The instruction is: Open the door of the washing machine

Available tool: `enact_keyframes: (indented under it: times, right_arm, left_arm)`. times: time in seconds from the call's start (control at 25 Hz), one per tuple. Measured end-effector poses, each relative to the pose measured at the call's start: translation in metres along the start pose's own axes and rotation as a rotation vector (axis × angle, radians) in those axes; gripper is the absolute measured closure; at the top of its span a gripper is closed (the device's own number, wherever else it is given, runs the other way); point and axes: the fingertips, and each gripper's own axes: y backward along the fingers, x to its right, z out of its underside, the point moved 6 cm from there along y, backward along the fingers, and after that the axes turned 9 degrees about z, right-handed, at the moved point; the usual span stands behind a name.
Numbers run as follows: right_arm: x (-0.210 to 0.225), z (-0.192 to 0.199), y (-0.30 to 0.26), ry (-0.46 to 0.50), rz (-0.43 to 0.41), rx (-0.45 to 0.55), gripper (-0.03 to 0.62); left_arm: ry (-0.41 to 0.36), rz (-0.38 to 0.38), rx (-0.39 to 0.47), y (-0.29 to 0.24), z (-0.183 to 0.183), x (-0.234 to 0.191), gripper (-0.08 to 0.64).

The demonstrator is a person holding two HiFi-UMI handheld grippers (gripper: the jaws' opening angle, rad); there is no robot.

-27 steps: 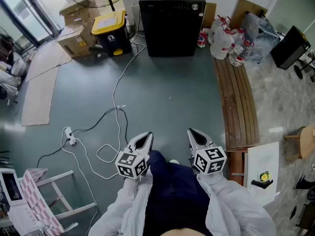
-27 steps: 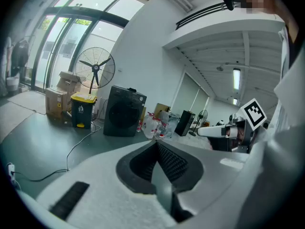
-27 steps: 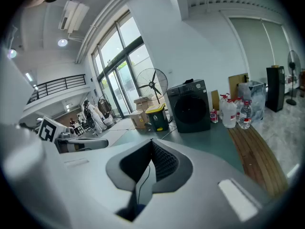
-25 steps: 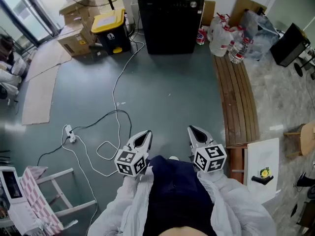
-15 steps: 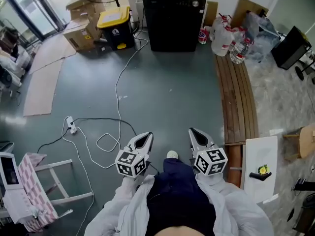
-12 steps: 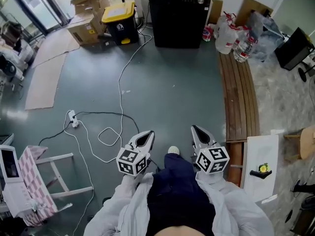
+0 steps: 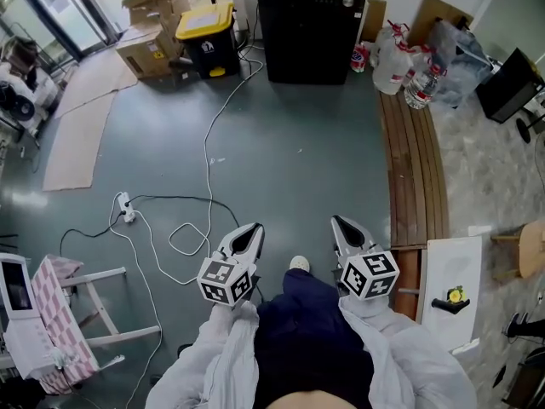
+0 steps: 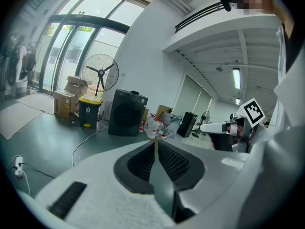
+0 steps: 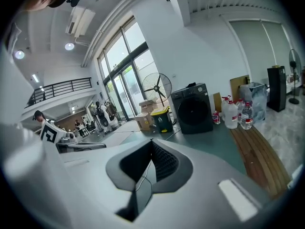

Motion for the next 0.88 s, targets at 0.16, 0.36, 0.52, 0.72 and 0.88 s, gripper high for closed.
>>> enact_keyframes:
  times: [0.16,0.36,0.52,0.72,0.88]
  right_arm:
    - [0.015,-0.018,-0.017,-0.024,-0.012,0.034,0.581]
    - [0.025,-0.033,-0.033,-0.017,-0.029,0.039,0.581]
    - [0.024,-0.040,-0.047,-0.019,-0.044,0.037,0.581]
    - [0.028,-0.047,-0.071,-0.031,-0.053,0.012,0.581]
    - [0.033,-0.061,-0.103,-0.031,-0.057,0.007,0.581]
  left_arm:
    - [-0.011,-0.008,0.040,-0.018,-0.014,-0.011,0.477]
    - [0.018,-0.035,0.089,-0.028,-0.025,-0.018,0.393]
    - [0.007,-0.046,0.079,-0.035,-0.032,-0.025,0.313]
    - [0.010,-0.039,0.058,-0.054,-0.044,-0.041,0.285]
    - [0.007,-0.026,0.047,-0.079,-0.060,-0.064,0.279]
